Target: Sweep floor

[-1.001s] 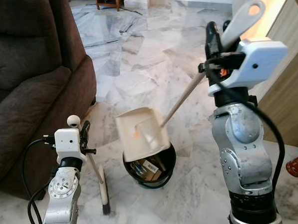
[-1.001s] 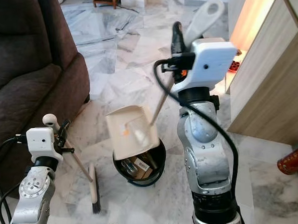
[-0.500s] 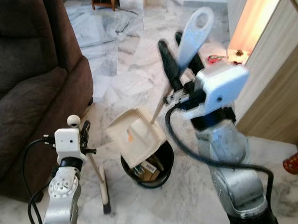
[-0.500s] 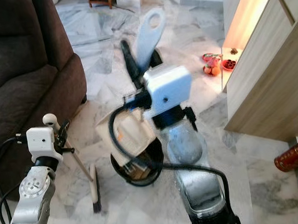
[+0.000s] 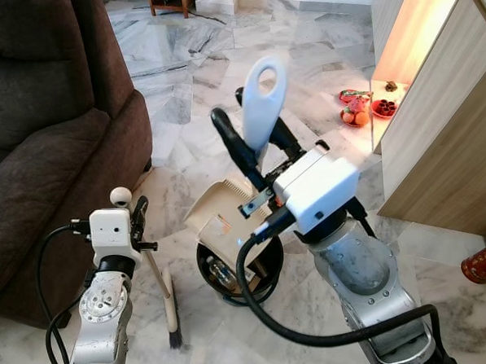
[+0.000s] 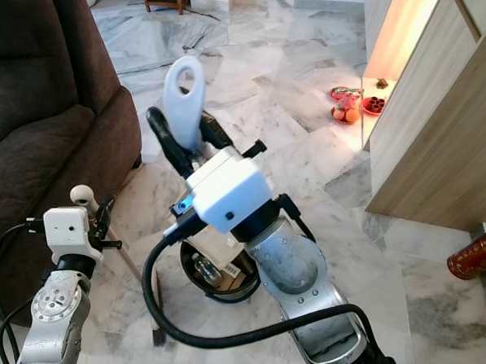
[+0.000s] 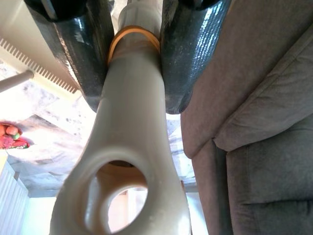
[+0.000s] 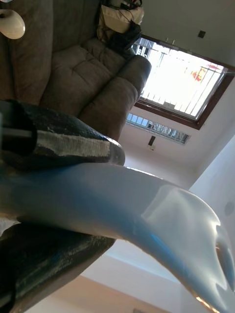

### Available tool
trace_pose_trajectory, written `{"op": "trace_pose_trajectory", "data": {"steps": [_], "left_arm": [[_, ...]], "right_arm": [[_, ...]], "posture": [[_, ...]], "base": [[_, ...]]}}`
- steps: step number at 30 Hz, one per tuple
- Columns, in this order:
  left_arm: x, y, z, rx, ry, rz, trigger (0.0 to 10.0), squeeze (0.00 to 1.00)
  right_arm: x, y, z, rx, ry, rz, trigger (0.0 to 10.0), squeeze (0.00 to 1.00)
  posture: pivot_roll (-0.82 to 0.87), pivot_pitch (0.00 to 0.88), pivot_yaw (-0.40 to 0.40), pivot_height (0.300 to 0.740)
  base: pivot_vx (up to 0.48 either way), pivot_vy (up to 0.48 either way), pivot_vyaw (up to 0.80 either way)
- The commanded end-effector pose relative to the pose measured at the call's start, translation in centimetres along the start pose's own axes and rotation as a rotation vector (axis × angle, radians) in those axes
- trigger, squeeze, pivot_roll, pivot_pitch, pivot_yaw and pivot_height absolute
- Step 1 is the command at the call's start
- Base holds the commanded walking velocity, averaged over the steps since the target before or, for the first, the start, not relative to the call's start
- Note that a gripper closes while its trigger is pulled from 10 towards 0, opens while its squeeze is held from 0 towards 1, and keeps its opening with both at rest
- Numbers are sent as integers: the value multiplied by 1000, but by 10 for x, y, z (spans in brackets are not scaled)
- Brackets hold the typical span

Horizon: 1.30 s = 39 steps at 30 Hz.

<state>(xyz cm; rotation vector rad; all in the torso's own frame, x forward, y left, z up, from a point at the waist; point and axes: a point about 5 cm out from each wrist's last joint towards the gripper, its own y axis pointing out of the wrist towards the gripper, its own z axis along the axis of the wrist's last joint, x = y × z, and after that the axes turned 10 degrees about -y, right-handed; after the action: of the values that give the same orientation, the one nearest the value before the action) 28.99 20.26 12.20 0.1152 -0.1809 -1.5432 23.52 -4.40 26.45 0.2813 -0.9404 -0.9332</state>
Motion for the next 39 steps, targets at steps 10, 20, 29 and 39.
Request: {"op": "trace_pose_trajectory", "data": {"steps": [10, 20, 29, 39], "left_arm": [[3, 0, 6, 38, 6, -16, 10000, 0], [3, -1, 5, 35, 5, -13, 10000, 0], [3, -1, 5, 35, 3, -13, 10000, 0], [0, -5, 5, 31, 8, -11, 10000, 0]], "right_arm": [[-2, 1, 18, 118, -142, 27, 10000, 0], [17, 2, -6, -19, -346, -93, 10000, 0], [46, -9, -37, -193, -447, -246, 10000, 0], [56, -61, -102, -537, -313, -447, 10000, 0]], "posture": [[138, 180, -3, 740], [138, 184, -4, 740], [133, 184, -5, 740], [135, 189, -7, 740]], "base": [[0, 0, 0], [0, 0, 0], [0, 0, 0], [0, 0, 0]]}}
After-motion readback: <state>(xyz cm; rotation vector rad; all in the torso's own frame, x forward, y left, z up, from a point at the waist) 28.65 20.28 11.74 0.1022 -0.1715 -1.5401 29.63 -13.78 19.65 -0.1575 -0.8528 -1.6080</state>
